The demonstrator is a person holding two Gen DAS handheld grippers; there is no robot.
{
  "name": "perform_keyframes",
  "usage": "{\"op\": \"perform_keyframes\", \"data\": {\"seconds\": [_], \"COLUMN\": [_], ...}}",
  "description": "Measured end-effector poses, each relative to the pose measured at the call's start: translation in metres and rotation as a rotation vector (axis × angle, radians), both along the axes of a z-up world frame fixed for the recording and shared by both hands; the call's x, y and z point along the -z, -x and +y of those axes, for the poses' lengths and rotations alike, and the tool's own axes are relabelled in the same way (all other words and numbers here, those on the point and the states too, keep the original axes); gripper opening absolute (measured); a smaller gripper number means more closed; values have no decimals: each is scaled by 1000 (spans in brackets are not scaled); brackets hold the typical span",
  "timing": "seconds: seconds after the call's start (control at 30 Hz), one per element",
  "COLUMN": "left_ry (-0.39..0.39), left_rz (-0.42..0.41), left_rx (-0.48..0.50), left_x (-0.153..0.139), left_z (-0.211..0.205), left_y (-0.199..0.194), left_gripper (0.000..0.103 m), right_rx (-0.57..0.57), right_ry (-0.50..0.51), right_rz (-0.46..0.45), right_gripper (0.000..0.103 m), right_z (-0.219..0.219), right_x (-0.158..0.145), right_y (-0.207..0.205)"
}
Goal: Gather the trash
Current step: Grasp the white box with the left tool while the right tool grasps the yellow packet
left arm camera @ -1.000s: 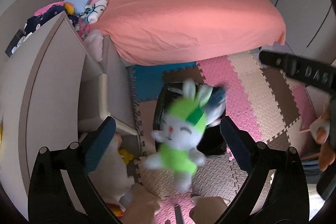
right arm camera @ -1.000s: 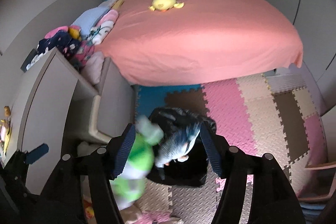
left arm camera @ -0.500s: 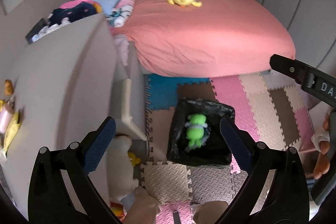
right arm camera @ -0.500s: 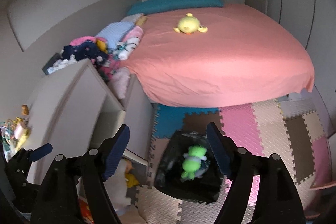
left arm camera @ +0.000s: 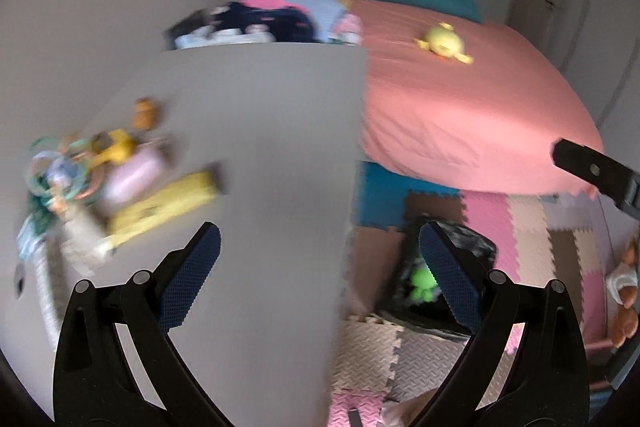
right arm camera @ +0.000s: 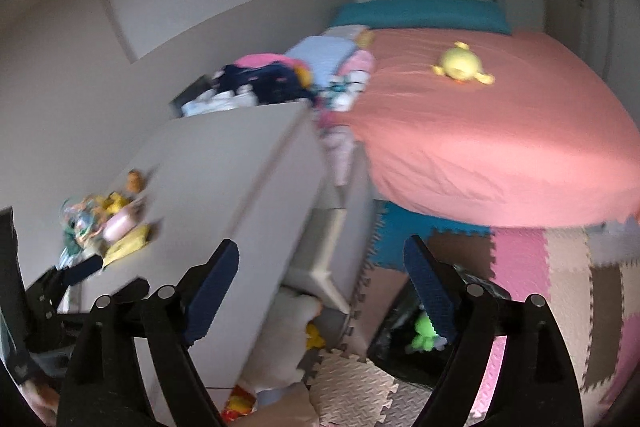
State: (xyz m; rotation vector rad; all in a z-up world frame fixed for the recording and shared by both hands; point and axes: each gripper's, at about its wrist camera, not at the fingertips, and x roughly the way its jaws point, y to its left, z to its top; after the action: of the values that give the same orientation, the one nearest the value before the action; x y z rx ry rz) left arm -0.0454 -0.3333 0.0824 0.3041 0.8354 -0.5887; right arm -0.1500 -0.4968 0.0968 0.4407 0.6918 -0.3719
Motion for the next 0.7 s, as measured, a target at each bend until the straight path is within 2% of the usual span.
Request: {"op": "perform_keyframes", "data": {"seconds": [0.07,0.17,0.4,0.53,0.7], "left_ry": [-20,-25,-39,-64,-59], "left_rz": [-8,-9,-5,30,100], "left_rx": [-64,-155,-340,-428,-514], "left_x": [-3,-8,-8,1,17], "left_z": [28,72,164,208,248], "left_y": [-12,-27,-50,-64,-83], "left_gripper": [96,96,96,96,96], "right_rx": [-70,-163,-339,-441,-542], "right_ry": [11,21,52,91,149], "right_rz": [-1,6,52,90,124], "right_gripper": [85,78,73,73,73], "right_z": [26,62,135,172,206], "right_x": [-6,-9,-4,0,3], "right_y": [-17,-43,-91,-118,-145]}}
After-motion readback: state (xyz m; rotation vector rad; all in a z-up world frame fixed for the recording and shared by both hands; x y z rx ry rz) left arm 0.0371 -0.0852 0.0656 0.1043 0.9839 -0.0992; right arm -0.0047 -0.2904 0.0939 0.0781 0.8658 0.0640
